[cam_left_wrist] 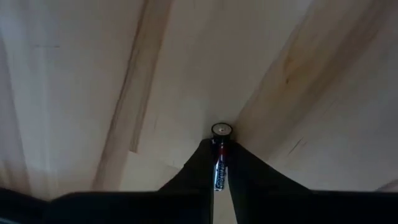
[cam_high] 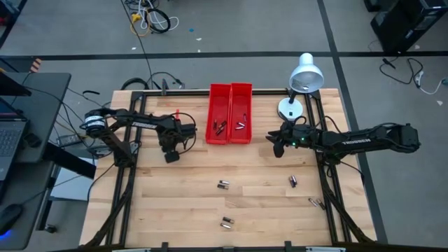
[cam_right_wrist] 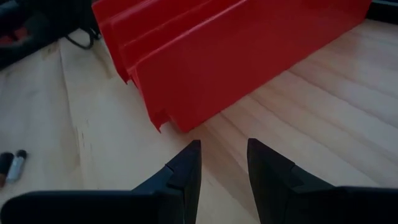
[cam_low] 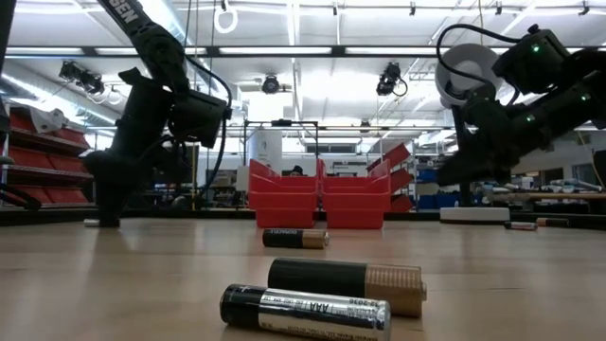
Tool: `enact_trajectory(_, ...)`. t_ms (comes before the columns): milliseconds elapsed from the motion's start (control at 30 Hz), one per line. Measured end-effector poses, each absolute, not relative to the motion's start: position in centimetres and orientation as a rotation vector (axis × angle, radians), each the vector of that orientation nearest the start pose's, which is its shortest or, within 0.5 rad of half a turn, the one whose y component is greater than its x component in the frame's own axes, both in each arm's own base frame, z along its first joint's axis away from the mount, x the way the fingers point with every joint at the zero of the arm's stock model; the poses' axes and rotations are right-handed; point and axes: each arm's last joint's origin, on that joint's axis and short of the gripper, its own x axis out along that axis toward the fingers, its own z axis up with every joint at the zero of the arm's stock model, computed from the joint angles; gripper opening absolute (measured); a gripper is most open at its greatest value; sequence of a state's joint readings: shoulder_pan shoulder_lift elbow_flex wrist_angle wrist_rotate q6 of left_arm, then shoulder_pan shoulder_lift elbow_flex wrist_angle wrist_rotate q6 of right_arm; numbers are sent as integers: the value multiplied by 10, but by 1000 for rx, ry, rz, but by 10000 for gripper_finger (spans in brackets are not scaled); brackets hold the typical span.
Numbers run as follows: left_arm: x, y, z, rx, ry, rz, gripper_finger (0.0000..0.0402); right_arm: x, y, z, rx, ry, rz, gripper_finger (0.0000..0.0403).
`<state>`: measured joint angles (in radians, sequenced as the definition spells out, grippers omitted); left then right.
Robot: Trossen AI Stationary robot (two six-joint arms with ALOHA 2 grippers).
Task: Sort batteries
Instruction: Put the silver battery into the right red bin
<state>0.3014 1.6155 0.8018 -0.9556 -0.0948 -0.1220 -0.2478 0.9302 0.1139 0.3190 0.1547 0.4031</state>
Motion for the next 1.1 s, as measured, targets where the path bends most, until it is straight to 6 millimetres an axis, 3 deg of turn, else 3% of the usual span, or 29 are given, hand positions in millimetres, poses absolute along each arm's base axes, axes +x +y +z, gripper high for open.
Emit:
enact_trajectory(267, 225, 71, 158, -288, 1503, 397, 44, 150, -43, 128, 405, 464, -495, 116)
enact_trajectory(600, 230, 62, 204, -210, 1142, 436, 42, 147, -42, 122, 374, 539, -508, 116)
enact_trajectory(833, 266, 63, 231, -172, 693, 365, 42, 147, -43, 123, 404, 524, -518, 117)
enact_trajectory(1100, 305, 72, 235, -113, 356, 287, 42, 147, -43, 123, 410, 518, -513, 116)
